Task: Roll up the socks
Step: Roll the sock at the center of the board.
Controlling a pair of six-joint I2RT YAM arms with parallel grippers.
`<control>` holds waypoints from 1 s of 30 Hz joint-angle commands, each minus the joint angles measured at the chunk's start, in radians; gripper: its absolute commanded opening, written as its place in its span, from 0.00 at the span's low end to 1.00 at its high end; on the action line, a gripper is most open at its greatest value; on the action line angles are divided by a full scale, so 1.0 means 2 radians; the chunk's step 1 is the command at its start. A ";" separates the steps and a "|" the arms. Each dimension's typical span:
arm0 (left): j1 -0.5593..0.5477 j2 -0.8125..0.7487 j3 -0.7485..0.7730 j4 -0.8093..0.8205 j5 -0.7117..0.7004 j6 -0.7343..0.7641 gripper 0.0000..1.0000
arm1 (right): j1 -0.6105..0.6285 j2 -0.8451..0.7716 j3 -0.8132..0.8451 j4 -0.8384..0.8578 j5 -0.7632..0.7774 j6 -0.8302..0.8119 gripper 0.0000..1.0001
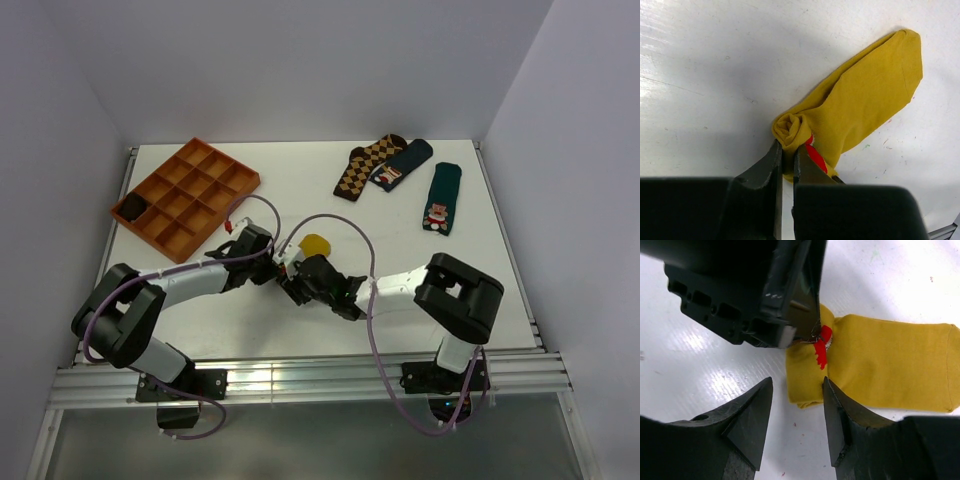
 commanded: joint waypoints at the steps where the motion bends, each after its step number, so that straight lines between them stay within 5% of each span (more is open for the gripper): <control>1: -0.005 0.014 0.006 -0.047 0.004 0.019 0.00 | 0.020 0.015 0.021 0.025 0.049 -0.037 0.52; 9: -0.005 0.012 0.006 -0.041 0.017 0.018 0.02 | 0.043 0.072 0.047 0.009 0.111 -0.050 0.50; 12: -0.005 0.007 0.003 -0.037 0.024 0.015 0.05 | 0.044 0.095 0.058 -0.011 0.128 -0.036 0.38; 16: -0.005 0.002 0.000 -0.031 0.025 0.009 0.11 | 0.043 0.089 0.038 -0.001 0.115 -0.018 0.06; 27: 0.042 -0.082 -0.055 0.009 0.032 -0.002 0.71 | -0.003 0.060 0.028 -0.046 -0.025 0.035 0.00; 30: 0.060 -0.124 -0.081 0.024 0.030 -0.002 0.76 | -0.025 0.058 0.033 -0.061 -0.078 0.060 0.00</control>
